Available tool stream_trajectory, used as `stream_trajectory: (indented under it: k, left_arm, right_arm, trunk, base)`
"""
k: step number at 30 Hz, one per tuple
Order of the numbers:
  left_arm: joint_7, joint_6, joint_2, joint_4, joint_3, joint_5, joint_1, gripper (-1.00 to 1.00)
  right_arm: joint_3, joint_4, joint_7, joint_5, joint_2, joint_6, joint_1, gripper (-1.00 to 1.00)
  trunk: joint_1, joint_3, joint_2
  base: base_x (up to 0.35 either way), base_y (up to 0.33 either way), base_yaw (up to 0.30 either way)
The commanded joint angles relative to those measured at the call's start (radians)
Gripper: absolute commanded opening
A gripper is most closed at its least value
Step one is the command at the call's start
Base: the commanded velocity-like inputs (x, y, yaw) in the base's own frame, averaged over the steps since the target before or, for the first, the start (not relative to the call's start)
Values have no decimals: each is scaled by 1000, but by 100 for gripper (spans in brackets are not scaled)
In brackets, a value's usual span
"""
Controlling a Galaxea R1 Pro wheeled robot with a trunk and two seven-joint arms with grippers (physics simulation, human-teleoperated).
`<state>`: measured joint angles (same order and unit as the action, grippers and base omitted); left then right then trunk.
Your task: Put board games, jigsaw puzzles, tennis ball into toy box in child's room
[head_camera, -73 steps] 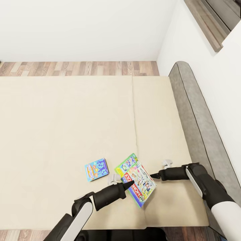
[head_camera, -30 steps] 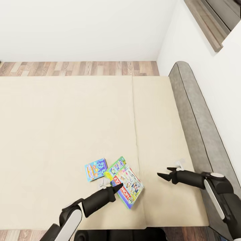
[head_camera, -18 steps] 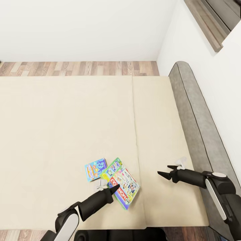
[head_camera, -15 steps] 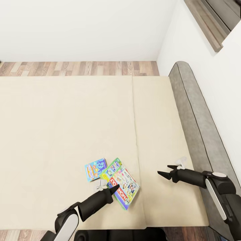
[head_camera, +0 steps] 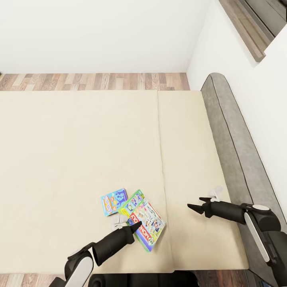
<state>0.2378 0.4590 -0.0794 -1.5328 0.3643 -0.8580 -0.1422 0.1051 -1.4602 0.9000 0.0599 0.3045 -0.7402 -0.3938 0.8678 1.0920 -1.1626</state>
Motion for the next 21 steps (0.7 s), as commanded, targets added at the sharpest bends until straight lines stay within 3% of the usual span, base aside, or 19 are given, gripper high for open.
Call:
stream_trajectory:
  k: [1,21]
  left_arm:
    - [-3,5,0,-1,0,-9,1,-100]
    - [-7,-6,-2,-4,-5,-6,26,-100]
  right_arm:
    - [1,0,0,6,0,-11,0,100]
    - [-1,-1,1,9,-19,-11,0,100]
  trunk:
    - [0,0,0]
    - [-77,-62,140]
  base:
    - [0,0,0]
    - [0,0,0]
